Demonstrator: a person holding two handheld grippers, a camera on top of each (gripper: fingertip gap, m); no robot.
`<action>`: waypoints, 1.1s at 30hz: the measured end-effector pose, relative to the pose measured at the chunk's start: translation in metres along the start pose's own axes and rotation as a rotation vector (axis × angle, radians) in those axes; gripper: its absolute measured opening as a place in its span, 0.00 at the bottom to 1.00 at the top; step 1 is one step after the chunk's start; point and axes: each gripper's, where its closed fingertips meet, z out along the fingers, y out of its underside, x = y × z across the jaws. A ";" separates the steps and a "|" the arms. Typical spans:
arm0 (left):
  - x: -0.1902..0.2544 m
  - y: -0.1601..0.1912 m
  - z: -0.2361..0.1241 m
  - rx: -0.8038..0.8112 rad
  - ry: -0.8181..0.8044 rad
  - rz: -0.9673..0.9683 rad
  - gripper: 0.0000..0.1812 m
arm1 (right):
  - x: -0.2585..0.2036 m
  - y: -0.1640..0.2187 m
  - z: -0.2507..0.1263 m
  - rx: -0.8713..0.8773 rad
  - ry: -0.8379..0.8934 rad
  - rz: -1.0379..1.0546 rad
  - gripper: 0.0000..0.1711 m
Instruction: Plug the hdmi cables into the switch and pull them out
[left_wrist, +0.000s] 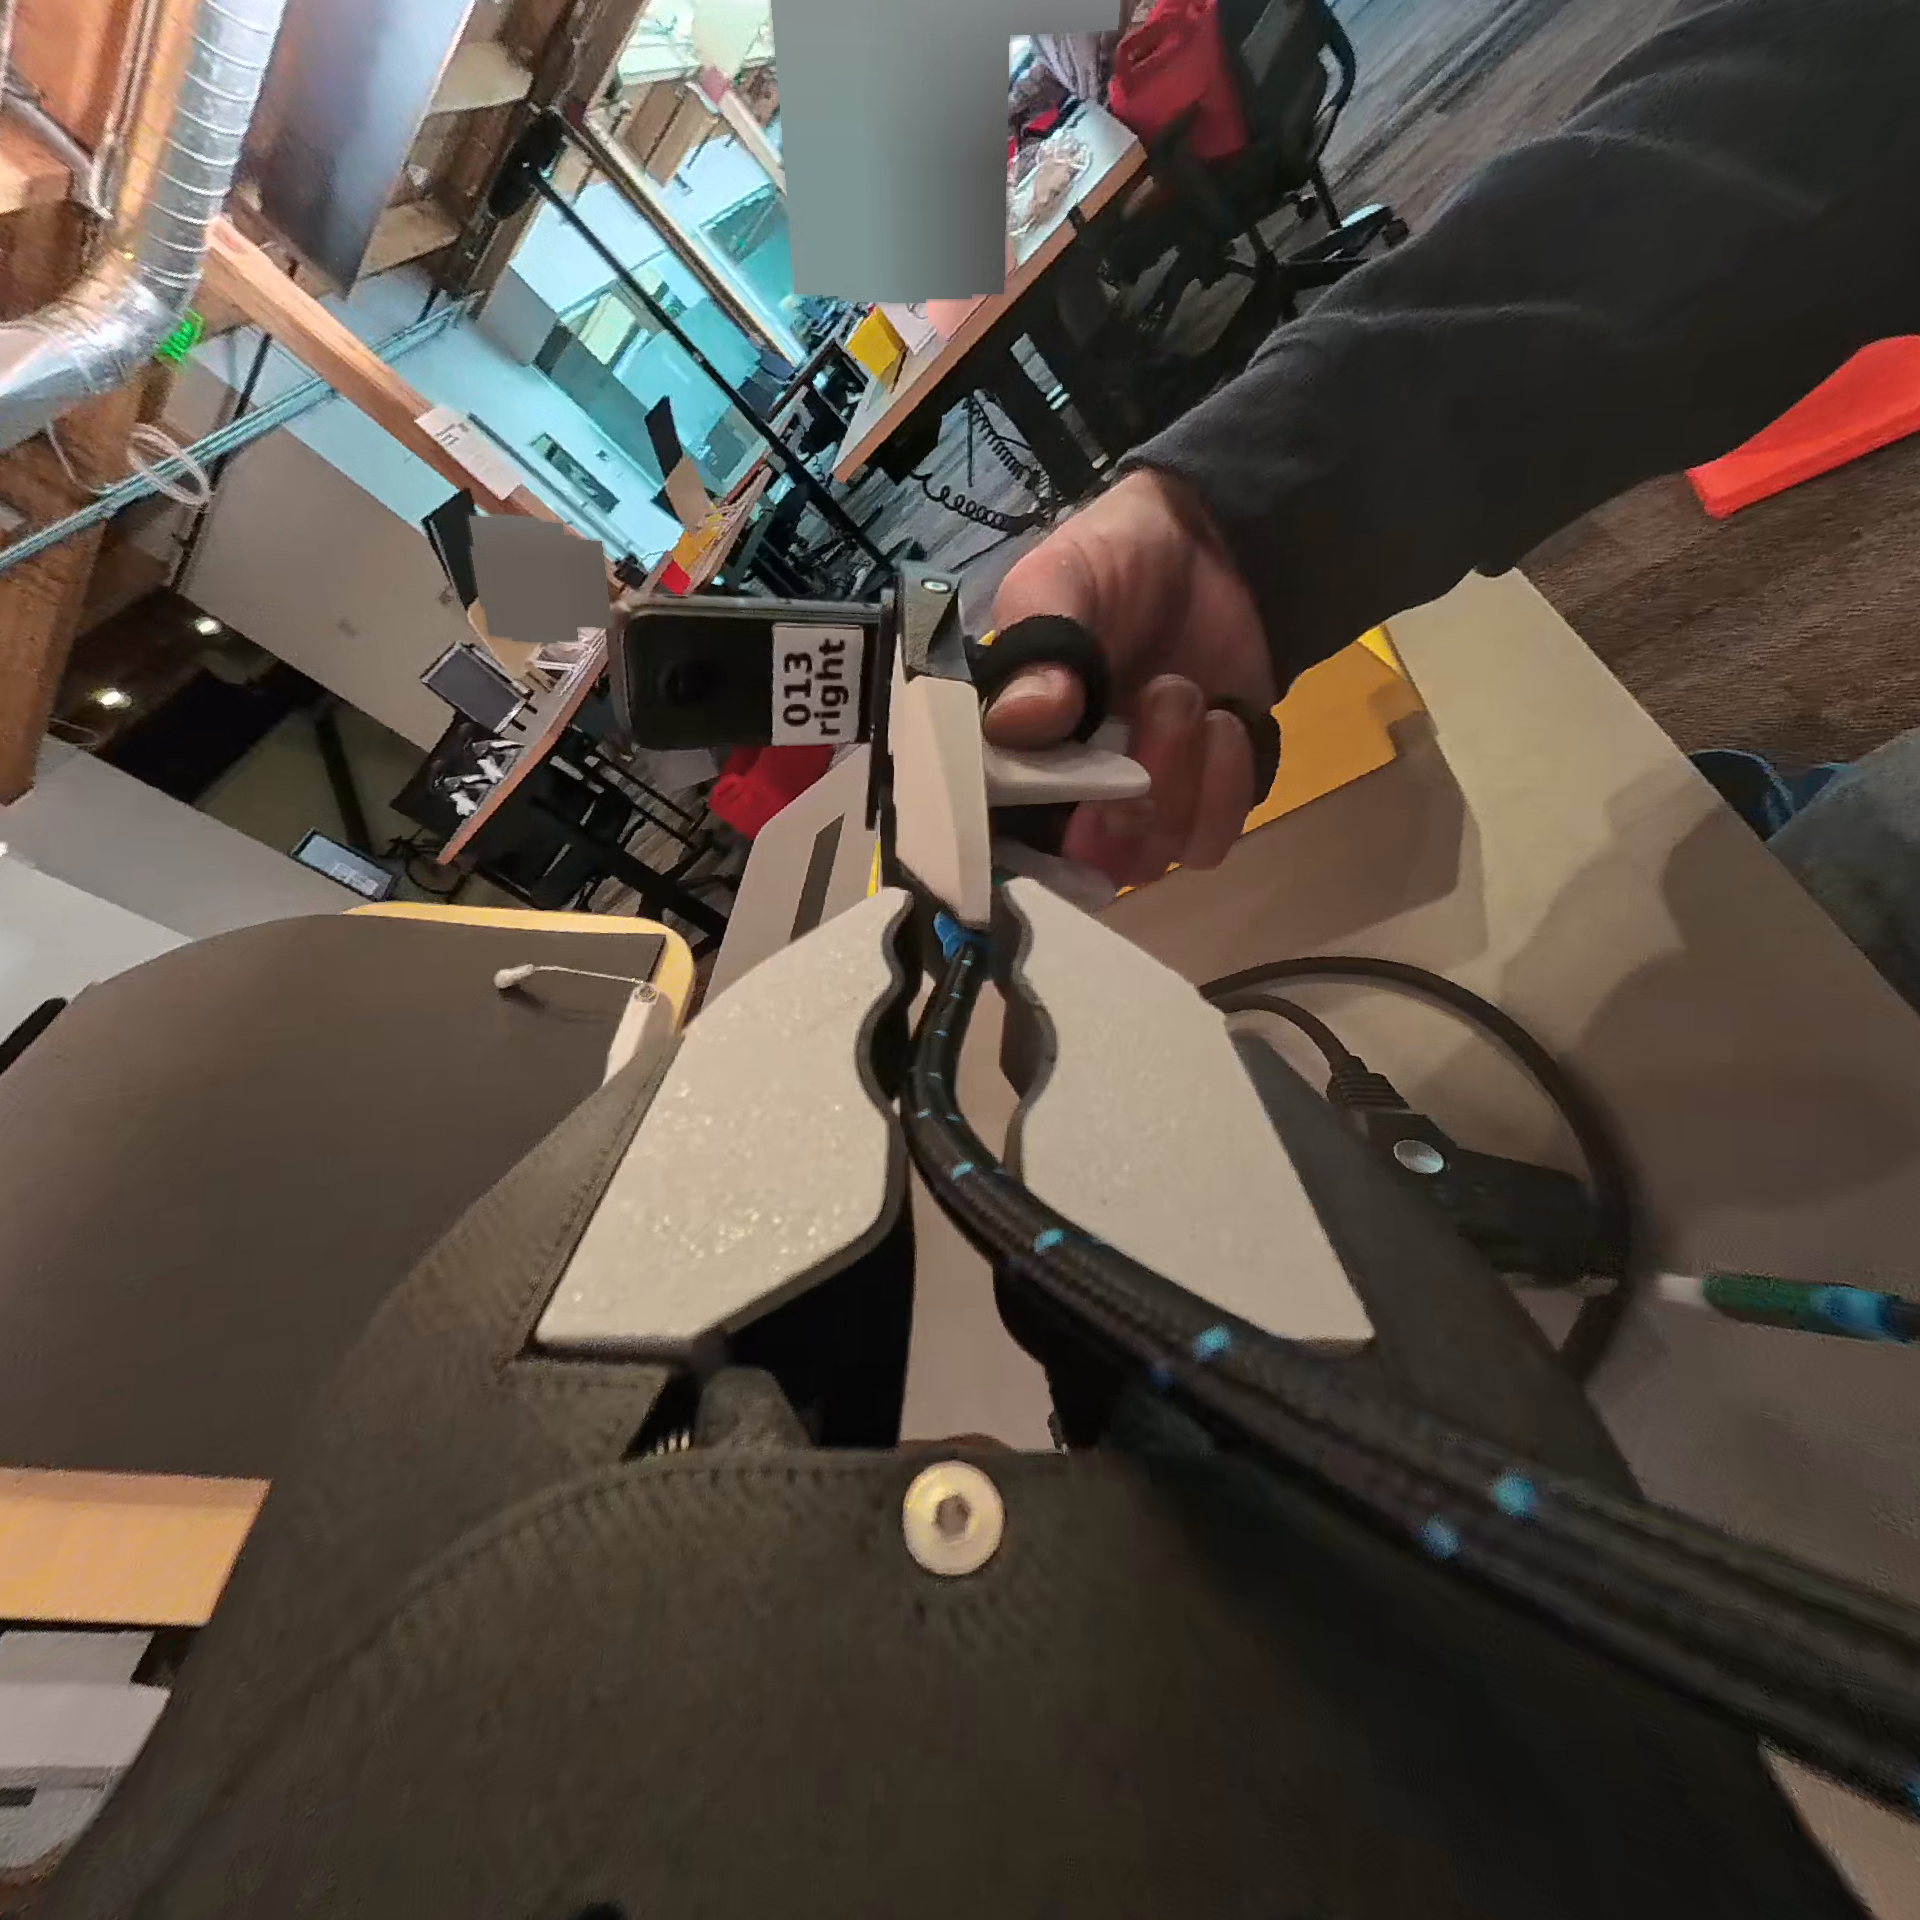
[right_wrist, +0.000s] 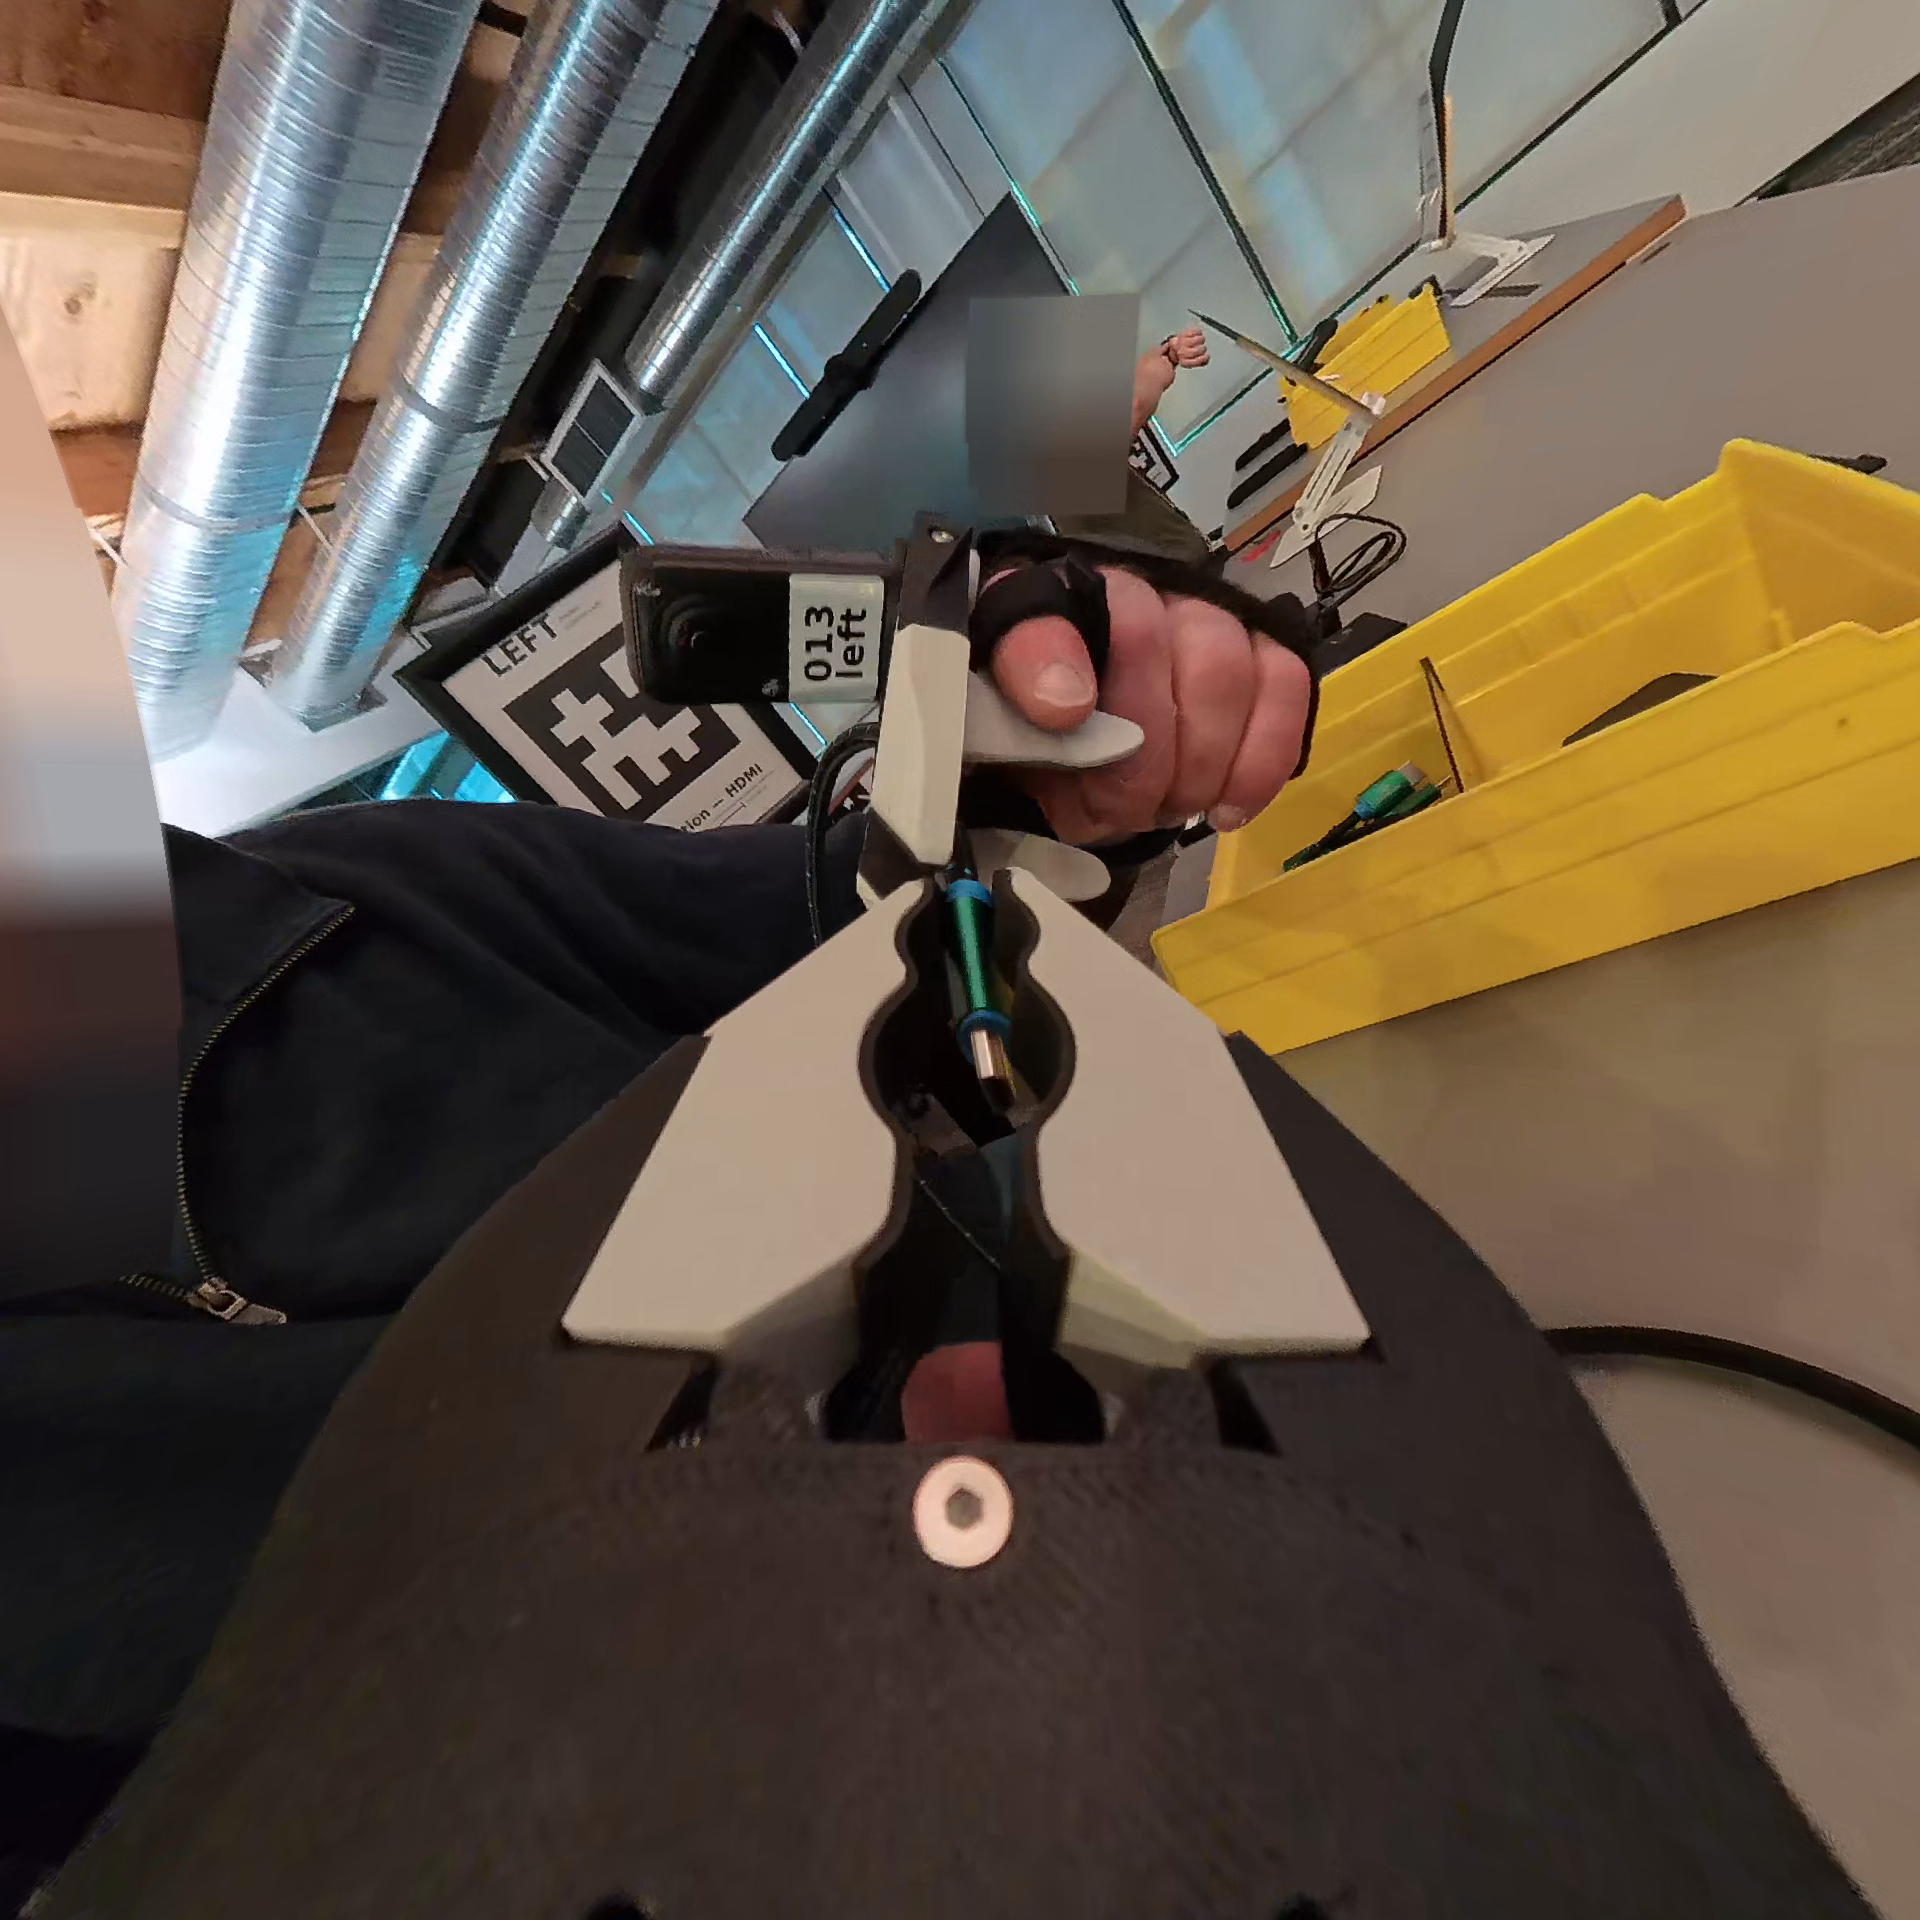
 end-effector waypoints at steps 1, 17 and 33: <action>-0.001 0.001 0.000 -0.003 -0.022 -0.012 0.05 | 0.000 -0.001 0.000 0.016 -0.008 0.002 0.03; -0.025 0.007 -0.015 0.110 -0.129 -0.451 0.01 | 0.021 -0.007 -0.037 0.207 0.237 -0.252 0.39; -0.052 0.010 -0.015 0.223 -0.257 -0.964 0.01 | 0.035 0.000 0.001 -0.303 1.071 -1.302 0.12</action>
